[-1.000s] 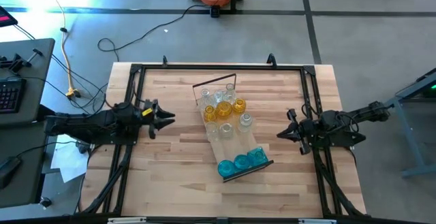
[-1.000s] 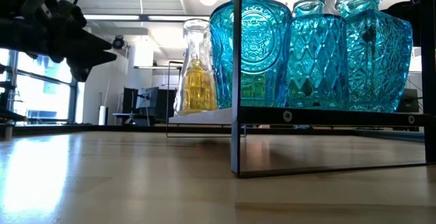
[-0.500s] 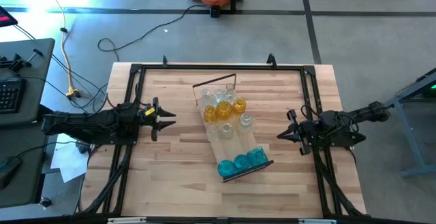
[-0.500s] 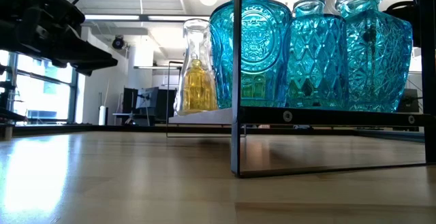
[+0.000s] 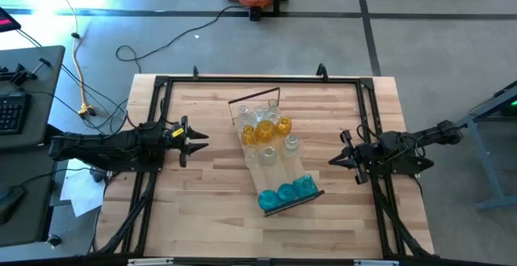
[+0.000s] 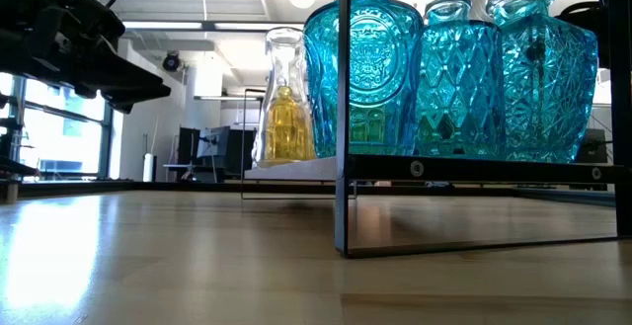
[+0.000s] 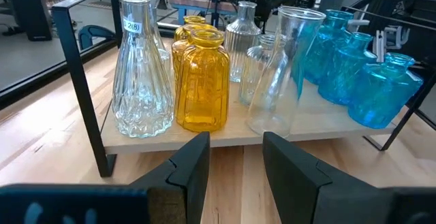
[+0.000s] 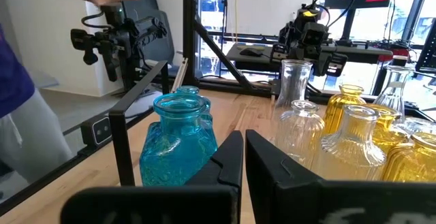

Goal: Sort vases onto shelf
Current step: Return to Home Position

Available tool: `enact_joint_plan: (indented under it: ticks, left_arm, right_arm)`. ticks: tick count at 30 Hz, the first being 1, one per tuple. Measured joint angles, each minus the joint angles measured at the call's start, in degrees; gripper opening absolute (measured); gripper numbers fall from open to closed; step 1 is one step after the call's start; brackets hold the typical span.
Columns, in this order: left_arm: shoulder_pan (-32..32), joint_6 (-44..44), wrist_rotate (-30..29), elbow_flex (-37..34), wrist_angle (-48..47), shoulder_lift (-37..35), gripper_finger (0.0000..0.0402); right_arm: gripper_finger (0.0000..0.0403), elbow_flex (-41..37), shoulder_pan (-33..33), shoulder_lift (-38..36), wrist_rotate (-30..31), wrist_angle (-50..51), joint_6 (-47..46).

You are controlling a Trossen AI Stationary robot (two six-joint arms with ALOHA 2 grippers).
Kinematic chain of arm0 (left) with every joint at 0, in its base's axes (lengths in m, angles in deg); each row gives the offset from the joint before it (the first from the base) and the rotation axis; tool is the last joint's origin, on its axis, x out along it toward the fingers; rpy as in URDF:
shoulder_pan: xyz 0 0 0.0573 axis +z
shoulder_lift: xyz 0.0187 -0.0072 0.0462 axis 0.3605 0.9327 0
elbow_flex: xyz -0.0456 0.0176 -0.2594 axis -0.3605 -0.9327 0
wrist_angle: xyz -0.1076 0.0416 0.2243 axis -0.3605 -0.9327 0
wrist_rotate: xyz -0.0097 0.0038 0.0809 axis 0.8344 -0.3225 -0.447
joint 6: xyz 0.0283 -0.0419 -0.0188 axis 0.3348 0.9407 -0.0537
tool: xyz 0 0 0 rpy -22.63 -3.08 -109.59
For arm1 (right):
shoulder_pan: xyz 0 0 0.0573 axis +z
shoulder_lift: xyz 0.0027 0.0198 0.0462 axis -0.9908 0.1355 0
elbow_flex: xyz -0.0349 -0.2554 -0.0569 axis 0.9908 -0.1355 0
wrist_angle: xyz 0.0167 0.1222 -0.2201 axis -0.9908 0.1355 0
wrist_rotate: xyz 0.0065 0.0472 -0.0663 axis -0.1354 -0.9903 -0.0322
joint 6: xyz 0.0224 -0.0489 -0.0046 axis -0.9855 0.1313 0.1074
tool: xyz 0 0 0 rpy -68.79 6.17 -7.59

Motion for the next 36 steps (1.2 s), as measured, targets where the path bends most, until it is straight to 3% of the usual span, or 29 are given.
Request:
enact_joint_plan:
  ticks: [10,15,24,32,36]
  left_arm:
    - [0.0,0.0,0.0,0.0,0.0,0.0,0.0127]
    - [1.3,0.0,0.2,0.0,0.1,-1.0,0.0127]
    - [6.4,0.0,0.2,0.0,0.3,-10.8,0.0127]
    - [6.7,0.0,0.0,0.0,0.7,-10.7,0.0127]
    - [6.7,0.0,0.0,0.0,0.7,-10.8,0.0127]
  right_arm:
    - [0.0,0.0,0.0,0.0,0.0,0.0,0.0]
    - [0.0,0.0,-3.2,0.2,0.0,0.0,0.0]
    - [0.0,0.0,-20.2,0.0,0.0,-0.1,0.0]
    - [0.0,0.0,-35.2,0.0,0.0,-0.1,0.0]
    - [0.0,0.0,-39.4,0.0,0.0,-0.1,0.0]
